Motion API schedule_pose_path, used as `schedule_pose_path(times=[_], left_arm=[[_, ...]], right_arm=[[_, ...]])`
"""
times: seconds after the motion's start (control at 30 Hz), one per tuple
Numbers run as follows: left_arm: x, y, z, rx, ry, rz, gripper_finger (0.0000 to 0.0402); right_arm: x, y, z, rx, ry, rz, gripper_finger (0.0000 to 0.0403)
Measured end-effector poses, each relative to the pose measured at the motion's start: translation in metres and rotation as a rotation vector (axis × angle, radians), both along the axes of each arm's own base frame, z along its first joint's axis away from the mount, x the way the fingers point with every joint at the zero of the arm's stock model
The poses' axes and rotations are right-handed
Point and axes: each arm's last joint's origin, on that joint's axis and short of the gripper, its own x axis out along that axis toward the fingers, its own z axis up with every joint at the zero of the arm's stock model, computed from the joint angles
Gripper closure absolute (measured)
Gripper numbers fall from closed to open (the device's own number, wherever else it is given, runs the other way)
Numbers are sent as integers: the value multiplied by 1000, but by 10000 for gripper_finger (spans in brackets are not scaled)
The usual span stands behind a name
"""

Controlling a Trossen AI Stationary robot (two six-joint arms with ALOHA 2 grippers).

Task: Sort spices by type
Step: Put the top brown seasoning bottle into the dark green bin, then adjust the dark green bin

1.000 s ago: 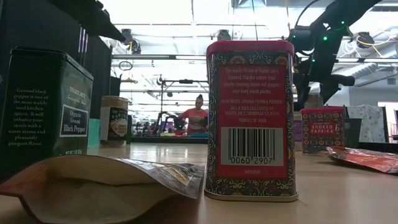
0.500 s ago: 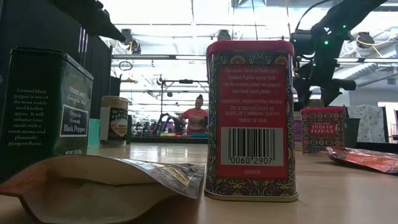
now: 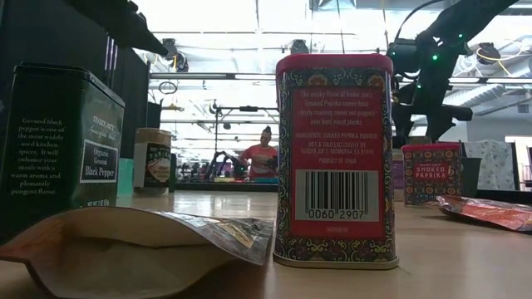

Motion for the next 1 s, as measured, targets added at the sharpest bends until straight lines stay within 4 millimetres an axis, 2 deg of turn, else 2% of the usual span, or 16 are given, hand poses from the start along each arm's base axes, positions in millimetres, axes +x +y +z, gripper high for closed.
schedule_pose_path(times=[0.23, 1.0], left_arm=[[0, 0, 0, 0, 0, 0, 398], [0, 0, 0, 0, 0, 1, 398]], right_arm=[[0, 0, 0, 0, -2, 1, 138], [0, 1, 0, 8, 0, 2, 101]])
